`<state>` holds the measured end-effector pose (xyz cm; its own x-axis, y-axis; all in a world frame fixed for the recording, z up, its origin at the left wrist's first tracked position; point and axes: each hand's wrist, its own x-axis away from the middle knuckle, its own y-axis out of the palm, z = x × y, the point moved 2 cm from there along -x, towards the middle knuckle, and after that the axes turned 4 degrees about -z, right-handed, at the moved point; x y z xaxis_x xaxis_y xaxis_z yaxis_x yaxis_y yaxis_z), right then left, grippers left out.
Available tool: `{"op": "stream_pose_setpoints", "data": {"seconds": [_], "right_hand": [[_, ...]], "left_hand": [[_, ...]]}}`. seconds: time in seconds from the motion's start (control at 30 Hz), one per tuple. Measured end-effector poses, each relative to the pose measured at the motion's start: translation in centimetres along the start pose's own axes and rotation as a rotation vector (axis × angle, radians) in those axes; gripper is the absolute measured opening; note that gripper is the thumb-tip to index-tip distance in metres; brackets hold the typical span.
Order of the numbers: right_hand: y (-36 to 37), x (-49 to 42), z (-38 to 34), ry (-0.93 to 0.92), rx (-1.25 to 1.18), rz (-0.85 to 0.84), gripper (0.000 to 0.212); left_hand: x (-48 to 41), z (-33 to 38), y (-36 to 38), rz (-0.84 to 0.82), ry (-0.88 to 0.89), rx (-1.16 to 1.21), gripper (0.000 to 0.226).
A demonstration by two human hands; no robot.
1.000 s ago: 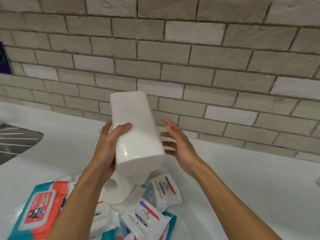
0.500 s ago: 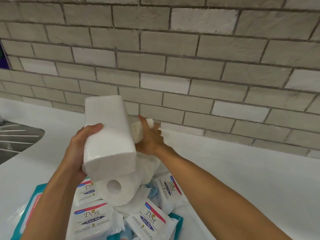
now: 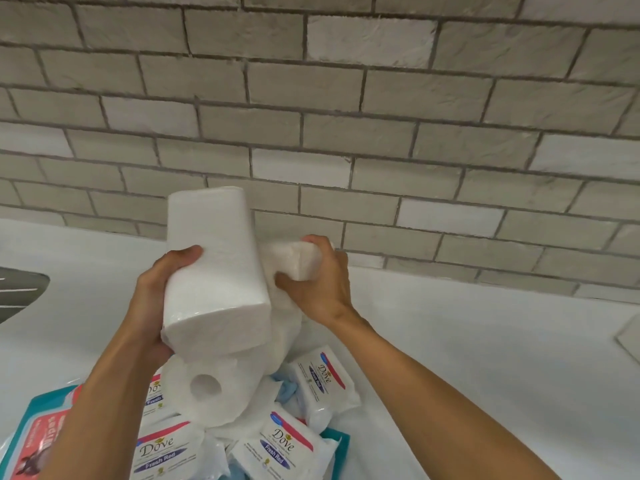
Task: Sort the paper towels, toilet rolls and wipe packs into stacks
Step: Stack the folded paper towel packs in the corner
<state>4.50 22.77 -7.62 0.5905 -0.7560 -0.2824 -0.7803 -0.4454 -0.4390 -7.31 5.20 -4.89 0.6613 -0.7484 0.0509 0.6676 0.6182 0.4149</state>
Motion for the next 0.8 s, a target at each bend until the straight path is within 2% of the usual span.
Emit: {"op": "stream_pose_setpoints", "data": {"seconds": [0.07, 0.23, 0.43, 0.57, 0.8], "right_hand": [[-2.2, 1.2, 0.3, -0.025, -0.024, 0.045, 0.068], [-8.3, 4.6, 1.6, -0.043, -0.036, 0.201, 0.065], [-14.8, 9.1, 4.3, -0.002, -0.002, 0.368, 0.07], [-18.4, 12.6, 6.8, 0.003, 0.045, 0.468, 0.072], [-25.1, 17.1, 9.6, 0.043, 0.114, 0.633, 0.075]], "left_hand": [[0.2, -0.1, 0.9, -0.016, 0.001, -0.004, 0.027], [0.7, -0.5, 3.5, -0.052, 0.013, -0.017, 0.051], [2.0, -3.3, 7.9, -0.158, -0.033, -0.04, 0.059], [2.9, -6.7, 11.8, -0.262, -0.085, -0.054, 0.052], [4.3, -12.8, 19.6, -0.405, -0.218, -0.048, 0.06]]}}
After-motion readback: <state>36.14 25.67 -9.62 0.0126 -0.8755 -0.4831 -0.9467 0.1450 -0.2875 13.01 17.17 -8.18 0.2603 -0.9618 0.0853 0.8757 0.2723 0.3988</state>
